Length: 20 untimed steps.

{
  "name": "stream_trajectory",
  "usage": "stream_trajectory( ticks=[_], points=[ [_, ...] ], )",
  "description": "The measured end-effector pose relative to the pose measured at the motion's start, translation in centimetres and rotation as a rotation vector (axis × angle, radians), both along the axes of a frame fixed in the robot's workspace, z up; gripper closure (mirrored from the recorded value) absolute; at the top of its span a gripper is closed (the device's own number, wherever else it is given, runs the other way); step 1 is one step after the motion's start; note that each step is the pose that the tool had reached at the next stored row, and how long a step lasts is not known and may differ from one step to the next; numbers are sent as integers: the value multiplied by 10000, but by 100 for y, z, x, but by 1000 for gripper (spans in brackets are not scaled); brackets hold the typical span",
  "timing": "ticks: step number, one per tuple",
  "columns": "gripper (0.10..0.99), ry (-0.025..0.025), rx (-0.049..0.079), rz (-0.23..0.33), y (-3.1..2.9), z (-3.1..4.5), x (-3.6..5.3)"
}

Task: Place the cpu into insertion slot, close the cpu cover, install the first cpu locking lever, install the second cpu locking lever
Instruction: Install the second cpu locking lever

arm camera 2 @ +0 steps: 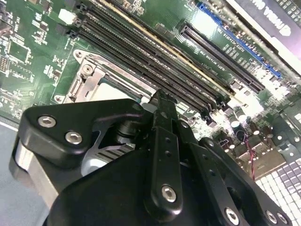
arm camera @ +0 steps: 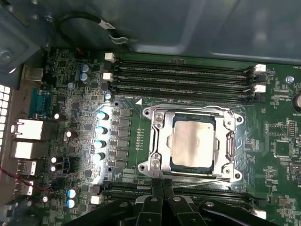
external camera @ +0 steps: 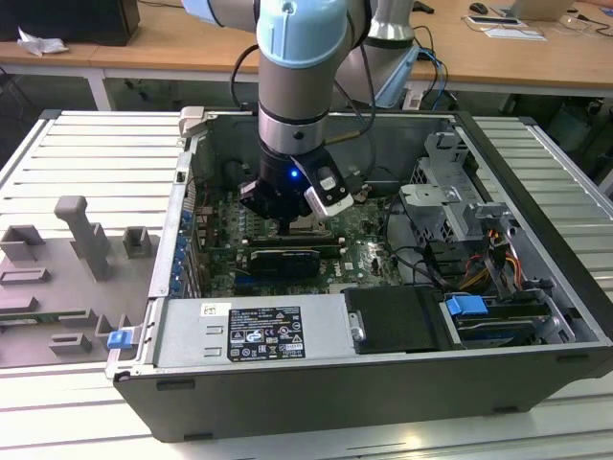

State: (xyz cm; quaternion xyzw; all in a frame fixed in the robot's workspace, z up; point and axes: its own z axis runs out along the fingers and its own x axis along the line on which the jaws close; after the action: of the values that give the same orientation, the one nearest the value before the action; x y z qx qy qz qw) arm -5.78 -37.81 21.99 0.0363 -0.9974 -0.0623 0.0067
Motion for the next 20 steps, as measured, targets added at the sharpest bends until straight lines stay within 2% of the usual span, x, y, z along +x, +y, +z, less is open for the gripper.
stream_trajectory(
  ticks=[4, 7, 10, 15, 20],
  points=[
    [980, -12, 107, 3, -12, -40, -12],
    [980, -61, 243, 2, -48, -76, -41],
    [980, -77, 289, 3, -59, -100, -44],
    [980, -151, 455, 9, -94, -140, -86],
    [980, -219, 647, 25, -100, -181, -132]
  ],
)
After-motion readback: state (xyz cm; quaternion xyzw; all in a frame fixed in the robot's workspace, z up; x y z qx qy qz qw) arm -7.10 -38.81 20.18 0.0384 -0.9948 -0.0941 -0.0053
